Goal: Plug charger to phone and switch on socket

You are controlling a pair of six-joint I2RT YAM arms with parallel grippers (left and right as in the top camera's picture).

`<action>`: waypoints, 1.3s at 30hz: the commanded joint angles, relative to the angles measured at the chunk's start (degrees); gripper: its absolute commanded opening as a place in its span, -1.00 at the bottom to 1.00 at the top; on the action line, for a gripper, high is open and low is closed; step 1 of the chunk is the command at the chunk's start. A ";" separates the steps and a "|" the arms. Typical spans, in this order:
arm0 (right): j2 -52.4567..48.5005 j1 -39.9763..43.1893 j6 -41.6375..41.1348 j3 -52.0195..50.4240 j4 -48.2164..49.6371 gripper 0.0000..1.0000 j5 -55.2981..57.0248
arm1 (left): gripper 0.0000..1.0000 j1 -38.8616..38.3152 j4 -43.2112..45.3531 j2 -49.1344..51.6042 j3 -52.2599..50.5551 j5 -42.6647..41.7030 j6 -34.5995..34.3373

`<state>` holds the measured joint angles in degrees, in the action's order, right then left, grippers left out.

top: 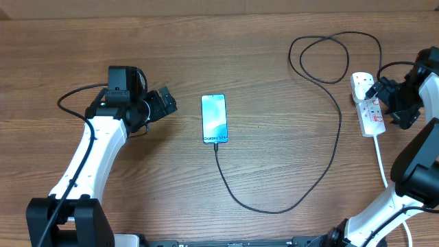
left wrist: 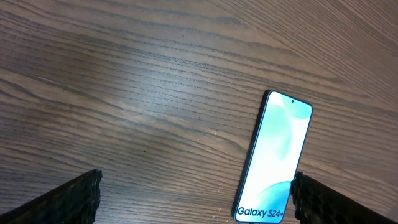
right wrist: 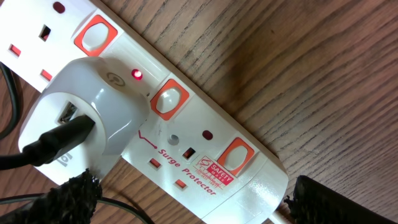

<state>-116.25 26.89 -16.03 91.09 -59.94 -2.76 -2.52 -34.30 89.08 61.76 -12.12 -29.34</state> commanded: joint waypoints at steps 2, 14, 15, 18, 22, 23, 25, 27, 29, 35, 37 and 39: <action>1.70 -0.15 0.46 1.51 0.31 1.00 -0.35 | 0.99 -0.07 0.02 -2.27 0.20 0.55 1.51; 1.70 -0.15 0.46 1.51 0.31 1.00 -0.35 | 0.99 -0.07 0.04 -8.79 -0.61 0.55 1.51; 1.70 -0.15 0.46 1.51 0.31 1.00 -0.35 | 0.99 -0.07 -0.04 -8.79 -0.81 0.55 1.53; 1.70 -0.15 0.48 1.51 0.31 0.99 -0.35 | 0.99 -0.07 -0.04 -8.79 -1.64 3.23 1.99; 1.70 -0.15 0.48 1.51 0.31 1.00 -0.35 | 1.00 -0.07 -0.17 -8.79 -3.06 7.06 1.95; 1.70 -0.15 0.46 1.51 0.31 1.00 -0.35 | 0.99 -0.07 -0.17 -8.79 -3.52 7.04 1.95; 1.70 -0.15 0.46 1.51 0.31 1.00 -0.35 | 1.00 -0.07 -0.20 -8.79 -5.07 7.28 1.97; 1.70 -0.15 0.48 1.51 0.31 1.00 -0.35 | 1.00 -0.07 -0.17 -8.83 -6.88 9.20 1.97; 1.70 -0.15 0.46 1.51 0.31 1.00 -0.35 | 1.00 -0.07 -0.15 -9.25 -9.27 10.80 1.97; 1.70 -0.15 0.48 1.51 0.31 1.00 -0.35 | 0.99 -0.07 0.68 -12.90 -17.16 12.68 1.95; 1.70 -0.15 0.46 1.51 0.31 1.00 -0.35 | 0.99 -0.07 2.91 -14.45 -20.17 12.68 1.95; 1.70 -0.15 0.48 1.51 0.31 1.00 -0.37 | 0.99 -0.07 7.21 -15.87 -23.63 12.59 1.95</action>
<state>-116.25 26.92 -16.01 91.09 -59.88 -2.76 -2.52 -29.89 76.16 41.63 -0.99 -28.27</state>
